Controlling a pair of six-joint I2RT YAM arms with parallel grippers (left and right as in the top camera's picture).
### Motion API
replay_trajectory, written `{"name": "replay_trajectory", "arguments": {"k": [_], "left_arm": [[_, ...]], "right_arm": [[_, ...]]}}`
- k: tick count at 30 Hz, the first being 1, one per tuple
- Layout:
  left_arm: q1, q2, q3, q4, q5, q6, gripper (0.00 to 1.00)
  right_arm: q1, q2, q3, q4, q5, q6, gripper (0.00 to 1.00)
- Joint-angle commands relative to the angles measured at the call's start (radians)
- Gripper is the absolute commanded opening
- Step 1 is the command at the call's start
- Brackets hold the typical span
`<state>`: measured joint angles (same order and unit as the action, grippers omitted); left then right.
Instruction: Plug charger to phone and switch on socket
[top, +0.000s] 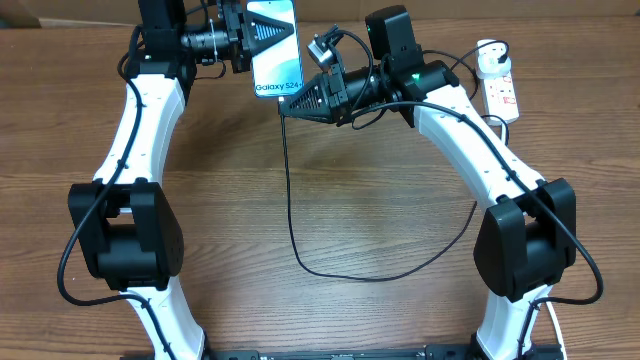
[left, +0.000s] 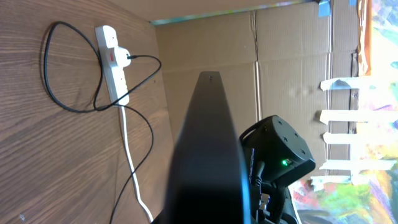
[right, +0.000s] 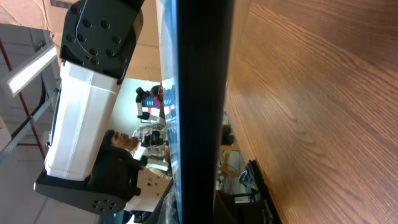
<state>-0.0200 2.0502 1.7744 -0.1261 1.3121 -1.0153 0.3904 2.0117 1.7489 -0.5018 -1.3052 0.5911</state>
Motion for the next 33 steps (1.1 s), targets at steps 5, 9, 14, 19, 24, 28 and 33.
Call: {"name": "replay_trajectory", "arguments": {"k": [5, 9, 14, 19, 24, 28, 33], "left_arm": [[-0.044, -0.009, -0.007, 0.002, -0.007, 0.043, 0.04], [-0.044, -0.009, -0.007, 0.003, -0.009, 0.051, 0.04], [-0.034, -0.009, -0.007, 0.004, -0.014, 0.051, 0.04], [-0.016, -0.009, -0.007, 0.004, -0.015, 0.050, 0.04], [-0.012, -0.009, -0.007, 0.004, -0.032, 0.050, 0.04], [-0.012, -0.009, -0.007, 0.004, -0.037, 0.045, 0.04], [-0.012, -0.009, -0.007, 0.004, -0.037, 0.042, 0.04]], "right_arm": [[0.005, -0.012, 0.037, 0.074, -0.025, 0.031, 0.04], [0.005, -0.012, 0.037, 0.074, -0.032, 0.031, 0.04], [-0.002, -0.012, 0.037, 0.075, -0.055, 0.030, 0.04], [-0.011, -0.012, 0.037, 0.074, -0.082, 0.022, 0.04], [-0.011, -0.012, 0.037, 0.074, -0.088, 0.022, 0.04], [-0.010, -0.012, 0.037, 0.060, -0.089, 0.010, 0.04], [-0.010, -0.012, 0.037, 0.034, -0.089, -0.005, 0.04]]}}
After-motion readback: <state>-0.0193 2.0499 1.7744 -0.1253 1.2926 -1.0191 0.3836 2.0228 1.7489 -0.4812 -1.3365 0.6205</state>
